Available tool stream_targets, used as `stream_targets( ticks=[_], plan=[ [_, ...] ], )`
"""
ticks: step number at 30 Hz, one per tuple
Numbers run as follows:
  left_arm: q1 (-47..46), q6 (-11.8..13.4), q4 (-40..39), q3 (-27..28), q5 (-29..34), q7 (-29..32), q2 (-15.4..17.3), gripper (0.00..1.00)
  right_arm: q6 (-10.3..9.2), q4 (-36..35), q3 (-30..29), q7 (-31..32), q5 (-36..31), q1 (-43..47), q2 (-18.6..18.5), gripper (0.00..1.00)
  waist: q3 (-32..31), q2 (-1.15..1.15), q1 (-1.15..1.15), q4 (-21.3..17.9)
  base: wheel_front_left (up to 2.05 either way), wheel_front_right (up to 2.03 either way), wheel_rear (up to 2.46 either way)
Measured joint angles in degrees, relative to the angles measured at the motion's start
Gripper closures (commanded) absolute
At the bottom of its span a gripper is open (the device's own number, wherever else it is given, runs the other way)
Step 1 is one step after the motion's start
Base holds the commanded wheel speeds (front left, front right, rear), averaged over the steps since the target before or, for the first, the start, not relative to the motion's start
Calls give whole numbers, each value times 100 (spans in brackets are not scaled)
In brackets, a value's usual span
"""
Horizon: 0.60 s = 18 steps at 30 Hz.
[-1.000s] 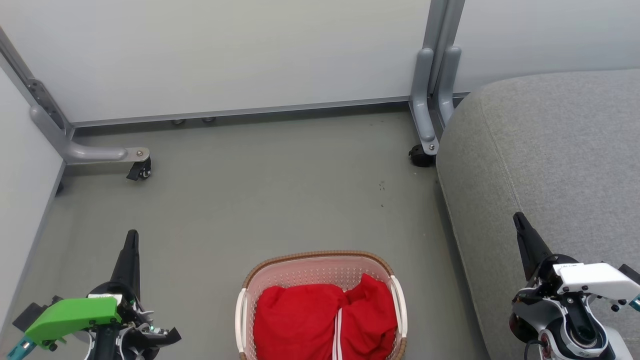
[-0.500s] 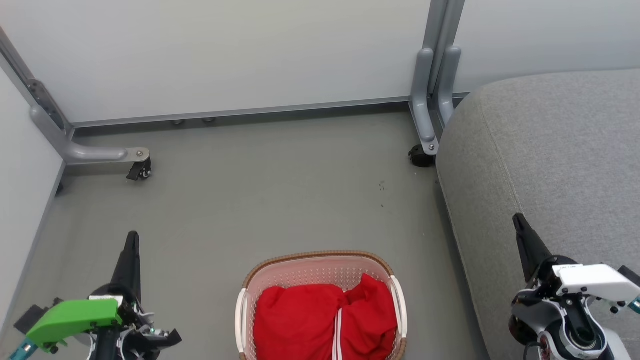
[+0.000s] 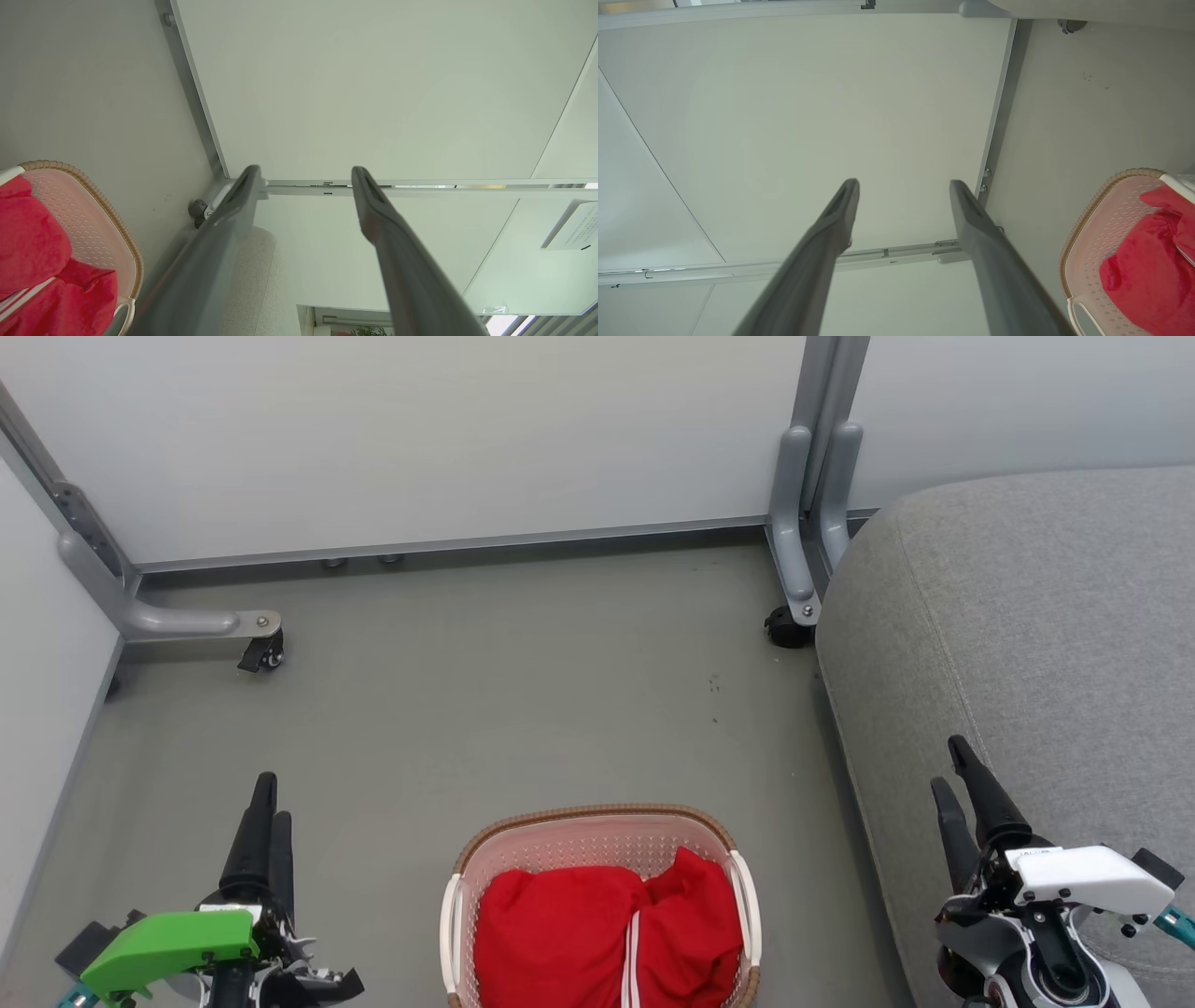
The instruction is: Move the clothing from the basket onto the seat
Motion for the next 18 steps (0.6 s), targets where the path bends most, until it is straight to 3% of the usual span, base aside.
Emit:
stream_targets(
  ticks=[5, 18],
  plan=[
    [11, 0, -44, -64, 513, -143, 35, 0, 0, -15, 23, -137, -513, 70, -60, 0, 0, 0, 0, -3, 0, 0, 0],
    [114, 0, -346, -76, 2653, -444, 13, 0, 0, -249, 47, -439, -2569, 131, -22, 0, -12, 0, 0, 24, 0, 0, 0]
  ],
)
